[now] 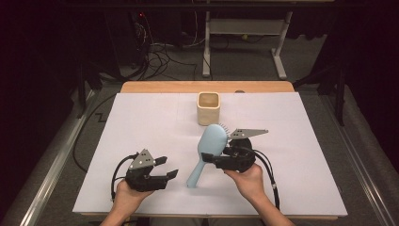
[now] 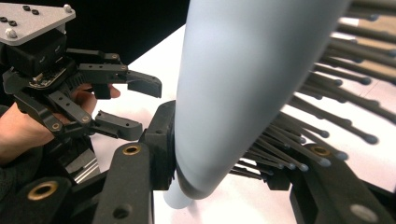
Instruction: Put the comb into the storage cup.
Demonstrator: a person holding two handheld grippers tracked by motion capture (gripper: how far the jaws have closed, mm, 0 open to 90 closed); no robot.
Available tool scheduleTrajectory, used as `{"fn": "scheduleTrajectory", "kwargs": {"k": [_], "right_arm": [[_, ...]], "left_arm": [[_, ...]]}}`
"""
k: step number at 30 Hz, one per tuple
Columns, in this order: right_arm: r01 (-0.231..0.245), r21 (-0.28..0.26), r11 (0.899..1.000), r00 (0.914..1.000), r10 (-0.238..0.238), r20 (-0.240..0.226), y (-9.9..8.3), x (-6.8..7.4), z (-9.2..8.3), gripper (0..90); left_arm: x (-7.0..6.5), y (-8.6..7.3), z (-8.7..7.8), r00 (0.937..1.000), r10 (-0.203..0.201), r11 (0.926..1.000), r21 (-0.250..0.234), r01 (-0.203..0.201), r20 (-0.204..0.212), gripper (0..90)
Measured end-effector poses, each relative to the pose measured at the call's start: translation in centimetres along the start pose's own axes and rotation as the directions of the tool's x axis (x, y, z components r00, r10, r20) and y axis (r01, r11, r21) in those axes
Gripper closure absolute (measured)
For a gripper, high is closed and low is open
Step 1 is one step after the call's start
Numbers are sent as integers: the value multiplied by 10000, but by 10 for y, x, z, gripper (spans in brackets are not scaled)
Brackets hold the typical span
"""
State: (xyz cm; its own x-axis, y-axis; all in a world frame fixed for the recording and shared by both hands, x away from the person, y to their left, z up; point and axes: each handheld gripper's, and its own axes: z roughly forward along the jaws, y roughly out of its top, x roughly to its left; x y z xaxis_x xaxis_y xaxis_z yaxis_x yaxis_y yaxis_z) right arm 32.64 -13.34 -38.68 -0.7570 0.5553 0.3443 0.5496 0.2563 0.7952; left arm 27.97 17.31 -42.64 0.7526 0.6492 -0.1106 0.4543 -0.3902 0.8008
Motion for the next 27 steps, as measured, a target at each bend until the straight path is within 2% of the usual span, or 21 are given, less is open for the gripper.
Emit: {"fn": "scheduleTrajectory", "kwargs": {"k": [6, 16, 27], "right_arm": [[136, 157, 9998, 9999, -136, 46, 0, -1, -2, 559], [64, 227, 9997, 9999, -68, 148, 0, -4, -6, 558], [0, 306, 9995, 9996, -8, 269, 1, -7, -10, 558]], "left_arm": [[7, -4, -4, 9996, -258, 9996, -76, 257, -111, 371], [20, -16, -14, 9974, -596, 9980, -237, 587, -409, 365], [34, -33, -27, 9893, -1087, 9925, -661, 1026, -977, 346]]}}
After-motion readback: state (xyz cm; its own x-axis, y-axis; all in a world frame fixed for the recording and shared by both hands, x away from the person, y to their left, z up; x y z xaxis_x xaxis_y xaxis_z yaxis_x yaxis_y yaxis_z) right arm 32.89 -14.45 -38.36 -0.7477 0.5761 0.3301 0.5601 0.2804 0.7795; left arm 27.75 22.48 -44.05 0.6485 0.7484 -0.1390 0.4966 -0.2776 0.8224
